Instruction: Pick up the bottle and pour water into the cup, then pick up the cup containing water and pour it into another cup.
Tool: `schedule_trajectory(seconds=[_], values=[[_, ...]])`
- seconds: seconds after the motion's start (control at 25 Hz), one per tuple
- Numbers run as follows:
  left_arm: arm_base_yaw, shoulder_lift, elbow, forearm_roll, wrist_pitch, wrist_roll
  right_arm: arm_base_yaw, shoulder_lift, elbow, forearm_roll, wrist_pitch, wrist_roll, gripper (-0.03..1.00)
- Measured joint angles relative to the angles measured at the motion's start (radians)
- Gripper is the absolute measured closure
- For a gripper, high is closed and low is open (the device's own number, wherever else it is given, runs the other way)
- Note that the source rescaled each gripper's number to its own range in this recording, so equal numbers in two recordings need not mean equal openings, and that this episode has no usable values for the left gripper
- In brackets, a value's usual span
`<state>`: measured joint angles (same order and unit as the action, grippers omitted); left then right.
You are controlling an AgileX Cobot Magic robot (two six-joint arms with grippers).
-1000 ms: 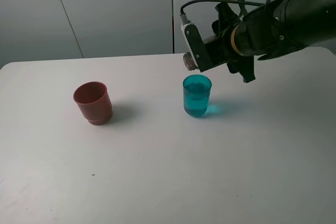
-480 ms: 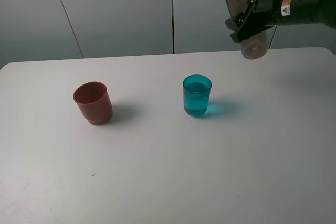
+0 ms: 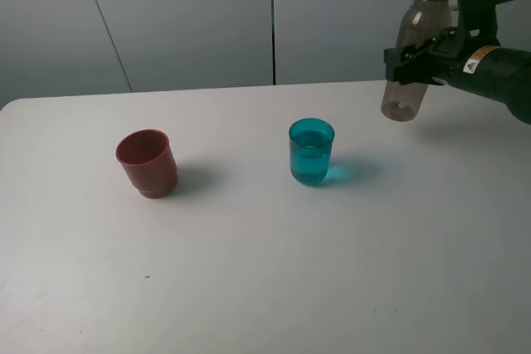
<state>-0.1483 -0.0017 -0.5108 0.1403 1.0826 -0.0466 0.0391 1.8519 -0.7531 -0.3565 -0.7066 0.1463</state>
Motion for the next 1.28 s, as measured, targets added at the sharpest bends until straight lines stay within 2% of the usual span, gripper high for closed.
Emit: schedule_trajectory(seconds=[0.16,0.44,0.72,0.76,0.8,0.84,0.88,0.92,1.0,1.28], values=[[0.0,0.0,0.0,0.0,0.0,0.0,0.006,0.058,0.022,0.001,-0.046,-0.062,0.93],[0.0,0.0,0.0,0.0,0.0,0.0,0.009,0.113,0.063,0.001,-0.12,-0.101,0.93],[0.0,0.0,0.0,0.0,0.0,0.0,0.009,0.116,0.065,-0.025,-0.102,-0.106,0.93],[0.0,0.0,0.0,0.0,0.0,0.0,0.009,0.116,0.065,-0.025,-0.101,-0.106,0.89],[0.0,0.0,0.0,0.0,0.0,0.0,0.009,0.116,0.065,-0.025,-0.101,-0.103,0.67],[0.0,0.0,0.0,0.0,0.0,0.0,0.009,0.116,0.065,-0.029,-0.098,-0.103,0.29],[0.0,0.0,0.0,0.0,0.0,0.0,0.009,0.116,0.065,-0.033,-0.097,-0.103,0.1],[0.0,0.0,0.0,0.0,0.0,0.0,0.009,0.116,0.065,-0.036,-0.092,-0.103,0.03],[0.0,0.0,0.0,0.0,0.0,0.0,0.009,0.103,0.066,-0.044,-0.077,-0.103,-0.02],[0.0,0.0,0.0,0.0,0.0,0.0,0.009,-0.066,0.066,-0.044,-0.06,-0.107,-0.03]])
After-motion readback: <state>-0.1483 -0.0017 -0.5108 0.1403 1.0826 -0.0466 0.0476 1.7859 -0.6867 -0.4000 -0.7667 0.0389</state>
